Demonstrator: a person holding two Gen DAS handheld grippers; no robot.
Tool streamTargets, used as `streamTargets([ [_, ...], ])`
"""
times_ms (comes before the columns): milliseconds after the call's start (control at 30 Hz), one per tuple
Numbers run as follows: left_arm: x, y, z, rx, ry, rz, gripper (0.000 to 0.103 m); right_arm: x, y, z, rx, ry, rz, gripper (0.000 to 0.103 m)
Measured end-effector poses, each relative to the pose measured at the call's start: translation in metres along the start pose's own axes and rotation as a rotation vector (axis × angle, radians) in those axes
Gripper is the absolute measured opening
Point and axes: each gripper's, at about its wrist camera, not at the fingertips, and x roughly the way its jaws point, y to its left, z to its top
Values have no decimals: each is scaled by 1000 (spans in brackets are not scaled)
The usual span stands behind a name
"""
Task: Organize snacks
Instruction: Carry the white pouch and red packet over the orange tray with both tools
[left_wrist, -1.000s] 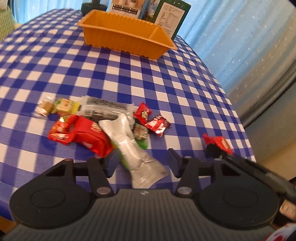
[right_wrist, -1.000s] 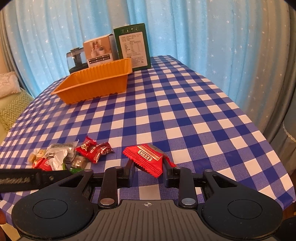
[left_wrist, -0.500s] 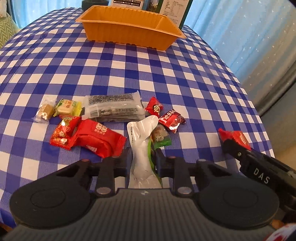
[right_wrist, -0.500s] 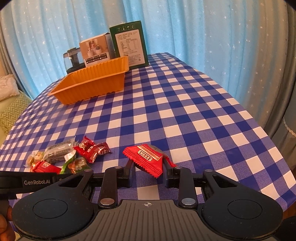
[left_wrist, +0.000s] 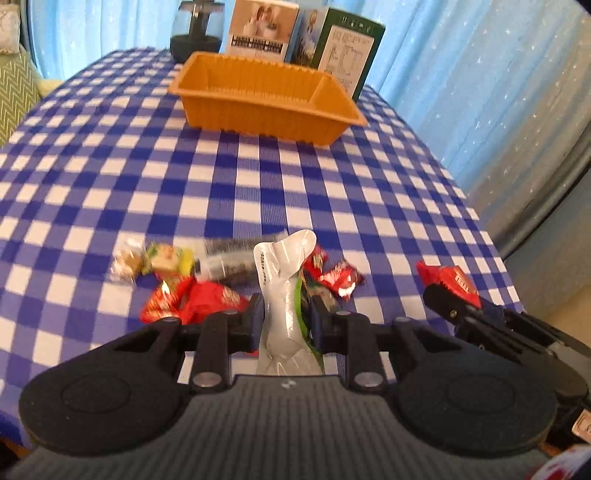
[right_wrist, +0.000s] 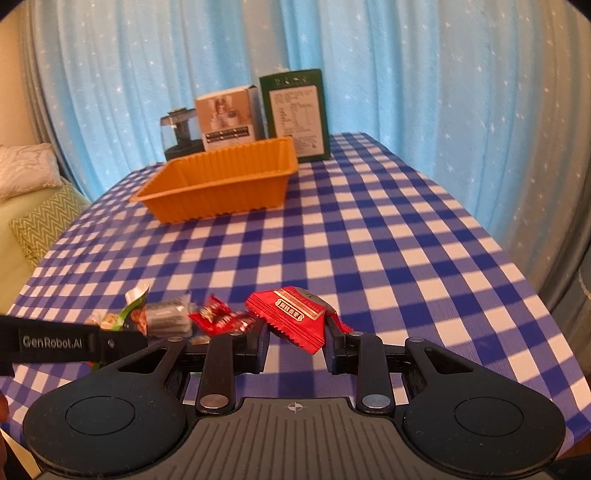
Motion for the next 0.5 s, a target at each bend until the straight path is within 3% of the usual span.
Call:
streamTargets([
  [500,5,20,86,56,-114,-5,23,34,24,67,-99,-105,57,30],
])
